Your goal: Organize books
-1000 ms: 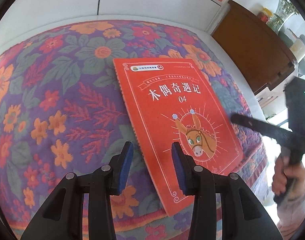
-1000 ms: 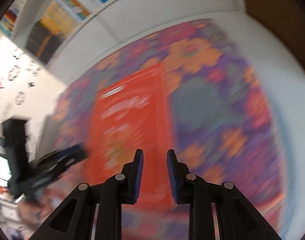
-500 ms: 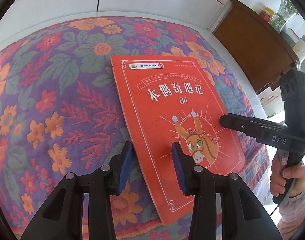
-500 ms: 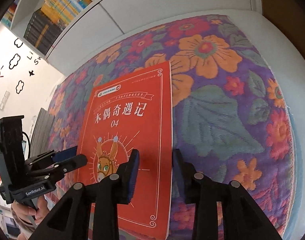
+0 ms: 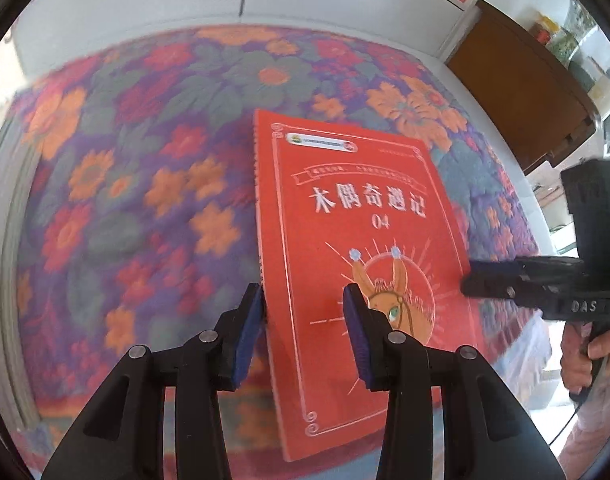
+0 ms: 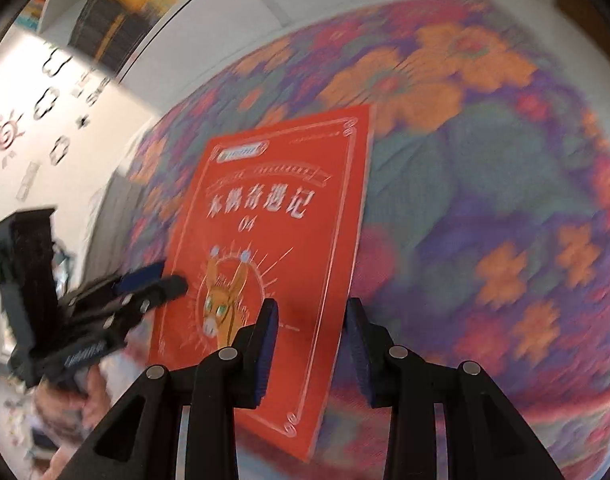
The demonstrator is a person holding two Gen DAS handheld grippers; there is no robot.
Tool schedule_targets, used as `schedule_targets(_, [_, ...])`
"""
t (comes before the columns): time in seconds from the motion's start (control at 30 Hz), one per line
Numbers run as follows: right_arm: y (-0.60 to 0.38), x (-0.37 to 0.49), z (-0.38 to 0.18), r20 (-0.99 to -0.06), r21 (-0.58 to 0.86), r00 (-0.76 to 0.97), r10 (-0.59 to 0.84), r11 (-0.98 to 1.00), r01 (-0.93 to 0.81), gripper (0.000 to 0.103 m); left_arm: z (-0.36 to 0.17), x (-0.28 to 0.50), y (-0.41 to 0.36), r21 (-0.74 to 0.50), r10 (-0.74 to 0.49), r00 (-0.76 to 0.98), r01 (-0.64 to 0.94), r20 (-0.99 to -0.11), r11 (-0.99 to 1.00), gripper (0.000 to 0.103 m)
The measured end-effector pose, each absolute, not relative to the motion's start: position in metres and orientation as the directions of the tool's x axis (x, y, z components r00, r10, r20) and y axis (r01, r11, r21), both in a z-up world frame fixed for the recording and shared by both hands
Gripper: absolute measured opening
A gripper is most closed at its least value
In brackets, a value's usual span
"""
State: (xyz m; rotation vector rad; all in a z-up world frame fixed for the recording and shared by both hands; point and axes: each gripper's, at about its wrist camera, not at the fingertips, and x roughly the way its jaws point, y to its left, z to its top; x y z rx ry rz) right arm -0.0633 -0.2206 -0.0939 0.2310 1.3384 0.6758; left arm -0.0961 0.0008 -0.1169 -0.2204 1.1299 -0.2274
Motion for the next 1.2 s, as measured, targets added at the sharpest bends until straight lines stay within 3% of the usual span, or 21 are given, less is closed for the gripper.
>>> schedule_targets(0.07, [-0.222,-0.068,-0.102,-0.789,0.587,-0.021,0.614,0.744,-0.318,0.035,-0.124,-0.097,0.016,-0.356,-0.351,0.376,0.056,-0.858,0.933,0.037])
schedule_targets(0.3, [-0.235,-0.045,-0.121,-0.669,0.729,-0.049,0.742,0.642,-0.239,0.032,-0.134,-0.078,0.035,-0.473,-0.46,0.34,0.049,-0.82,0.88,0.034])
schedule_targets(0.37, [-0.23,-0.038,-0.123,-0.662,0.733,-0.039,0.748,0.636,-0.241,0.03,-0.133,-0.075,0.033,-0.457,-0.445,0.345,0.052,-0.826,0.888,0.029])
schedule_targets(0.43, [-0.225,-0.032,-0.123,-0.693,0.7,-0.014,0.721,0.668,-0.253,0.017,-0.133,-0.073,0.031,-0.422,-0.414,0.355,0.056,-0.838,0.905,0.029])
schedule_targets(0.47, [-0.223,-0.033,-0.122,-0.702,0.69,-0.008,0.712,0.678,-0.256,0.015,-0.133,-0.072,0.031,-0.423,-0.412,0.353,0.05,-0.84,0.905,0.029])
schedule_targets(0.57, [-0.228,-0.032,-0.121,-0.699,0.698,0.001,0.715,0.682,-0.218,0.015,-0.132,-0.069,0.032,-0.429,-0.406,0.338,0.008,-0.849,0.903,0.029])
schedule_targets(0.77, [-0.225,-0.046,-0.101,-0.667,0.719,0.017,0.745,0.649,-0.248,0.015,-0.12,-0.073,0.024,-0.323,-0.31,0.343,0.021,-0.887,0.946,0.028])
schedule_targets(1.2, [-0.178,-0.074,-0.022,-0.666,0.645,0.075,0.743,0.623,-0.443,0.015,-0.05,-0.101,0.079,-0.341,-0.311,0.477,0.024,-0.822,0.94,0.029])
